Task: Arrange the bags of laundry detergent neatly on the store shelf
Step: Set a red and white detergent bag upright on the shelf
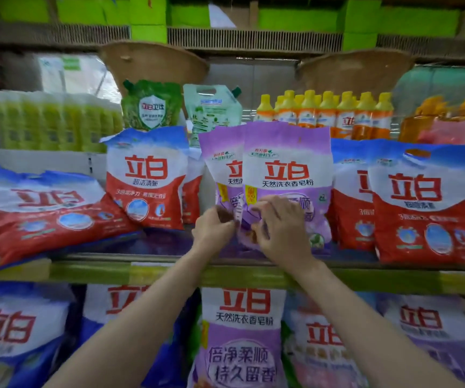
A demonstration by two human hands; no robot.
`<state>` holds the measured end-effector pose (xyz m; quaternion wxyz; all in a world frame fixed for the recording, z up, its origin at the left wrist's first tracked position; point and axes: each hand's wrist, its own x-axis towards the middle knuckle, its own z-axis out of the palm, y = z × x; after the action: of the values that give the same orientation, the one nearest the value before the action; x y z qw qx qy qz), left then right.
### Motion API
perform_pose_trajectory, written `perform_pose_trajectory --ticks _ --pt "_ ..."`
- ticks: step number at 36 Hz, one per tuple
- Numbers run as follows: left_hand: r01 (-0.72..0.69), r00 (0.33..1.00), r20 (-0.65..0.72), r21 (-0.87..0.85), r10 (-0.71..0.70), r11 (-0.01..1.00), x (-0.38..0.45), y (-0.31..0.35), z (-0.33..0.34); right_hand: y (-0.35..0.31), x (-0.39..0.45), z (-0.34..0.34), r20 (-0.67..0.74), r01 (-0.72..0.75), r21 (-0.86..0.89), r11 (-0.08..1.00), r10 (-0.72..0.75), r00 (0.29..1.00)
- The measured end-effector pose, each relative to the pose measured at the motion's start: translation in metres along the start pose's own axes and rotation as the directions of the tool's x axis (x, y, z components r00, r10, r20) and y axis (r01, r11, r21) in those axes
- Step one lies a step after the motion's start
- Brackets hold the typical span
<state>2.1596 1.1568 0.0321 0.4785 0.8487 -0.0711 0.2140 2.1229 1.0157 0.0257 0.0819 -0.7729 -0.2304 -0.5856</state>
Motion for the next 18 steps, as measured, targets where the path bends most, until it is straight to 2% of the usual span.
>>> perform_pose_trajectory --ticks 2,5,9,13,16,18 --pt "0.011 0.999 -0.033 -0.08 -0.014 0.997 0.003 -0.006 -0.013 -0.011 0.012 0.01 0.103 0.019 0.045 0.999 -0.024 0.994" --pt "0.009 0.996 -0.084 -0.057 -0.013 0.998 0.007 -0.02 -0.04 -0.027 0.026 0.026 0.278 0.037 0.063 0.997 -0.053 0.959" --pt "0.083 0.983 -0.171 0.117 -0.062 0.99 0.008 -0.042 -0.088 -0.048 0.04 0.057 0.437 0.051 0.147 0.988 -0.111 0.893" --pt "0.182 0.953 -0.28 0.232 -0.114 0.956 0.001 -0.06 -0.14 -0.072 0.053 0.086 0.54 -0.012 0.281 0.96 -0.148 0.828" --pt "0.296 0.908 -0.387 0.325 -0.16 0.898 -0.004 -0.069 -0.18 -0.09 0.062 0.111 0.598 -0.11 0.35 0.93 -0.131 0.791" --pt "0.427 0.839 -0.51 0.401 -0.189 0.81 -0.005 -0.075 -0.208 -0.104 0.071 0.125 0.649 -0.186 0.384 0.904 -0.121 0.751"
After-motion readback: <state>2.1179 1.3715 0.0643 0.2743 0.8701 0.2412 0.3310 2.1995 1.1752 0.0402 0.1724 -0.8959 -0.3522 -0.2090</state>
